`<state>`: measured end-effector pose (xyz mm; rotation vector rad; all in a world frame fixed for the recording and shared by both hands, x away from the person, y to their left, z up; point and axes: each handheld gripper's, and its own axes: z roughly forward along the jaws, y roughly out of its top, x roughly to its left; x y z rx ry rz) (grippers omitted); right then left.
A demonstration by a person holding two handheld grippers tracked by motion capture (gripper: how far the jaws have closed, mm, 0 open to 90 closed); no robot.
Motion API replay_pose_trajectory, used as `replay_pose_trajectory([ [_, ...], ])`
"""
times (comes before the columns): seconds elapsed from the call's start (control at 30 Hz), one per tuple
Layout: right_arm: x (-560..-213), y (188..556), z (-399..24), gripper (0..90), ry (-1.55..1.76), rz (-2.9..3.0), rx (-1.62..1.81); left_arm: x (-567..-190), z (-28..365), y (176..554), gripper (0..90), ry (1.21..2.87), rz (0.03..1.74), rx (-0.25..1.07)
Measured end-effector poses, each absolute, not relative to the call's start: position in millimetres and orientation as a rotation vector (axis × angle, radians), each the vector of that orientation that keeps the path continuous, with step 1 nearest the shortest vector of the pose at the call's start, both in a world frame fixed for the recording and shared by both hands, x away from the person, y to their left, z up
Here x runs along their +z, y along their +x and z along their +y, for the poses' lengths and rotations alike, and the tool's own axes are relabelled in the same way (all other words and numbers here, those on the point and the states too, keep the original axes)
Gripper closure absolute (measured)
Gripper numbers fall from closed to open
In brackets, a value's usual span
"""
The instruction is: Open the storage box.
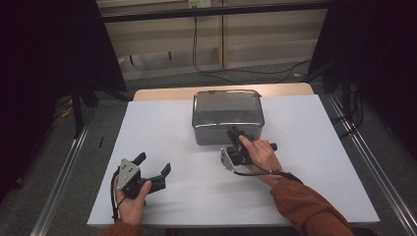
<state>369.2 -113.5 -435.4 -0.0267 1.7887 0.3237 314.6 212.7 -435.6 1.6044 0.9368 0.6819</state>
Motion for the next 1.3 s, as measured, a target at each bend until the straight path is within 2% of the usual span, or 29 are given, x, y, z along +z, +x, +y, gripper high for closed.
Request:
replay_pose_trajectory([
  [0.13, -432.7, 369.6, -113.9, 77.4, -0.047, 1.783, 0.323, -436.8, 212.5, 315.4, 3.4, 1.61, 0.943, 0.669],
  [0.23, -432.4, 368.8, -113.7, 78.1, -0.048, 1.787, 0.317, -435.9, 213.4, 316.7, 3.4, 1.61, 0.934, 0.659],
  [0.63, -429.3, 369.4, -115.1, 78.4, -0.043, 1.804, 0.334, -432.1, 210.6, 319.4, 5.9, 1.639, 0.898, 0.614],
  [0.93, -425.7, 370.3, -115.8, 78.4, -0.037, 1.806, 0.35, -433.8, 199.3, 329.2, 4.9, 1.665, 0.891, 0.55],
  [1.17, -423.2, 370.7, -116.4, 78.4, -0.029, 1.811, 0.361, -429.5, 193.8, 335.0, 2.1, 1.643, 0.861, 0.555],
  [1.3, -422.8, 370.9, -116.6, 78.4, -0.027, 1.809, 0.364, -429.0, 190.3, 341.2, 2.1, 1.638, 0.869, 0.492],
])
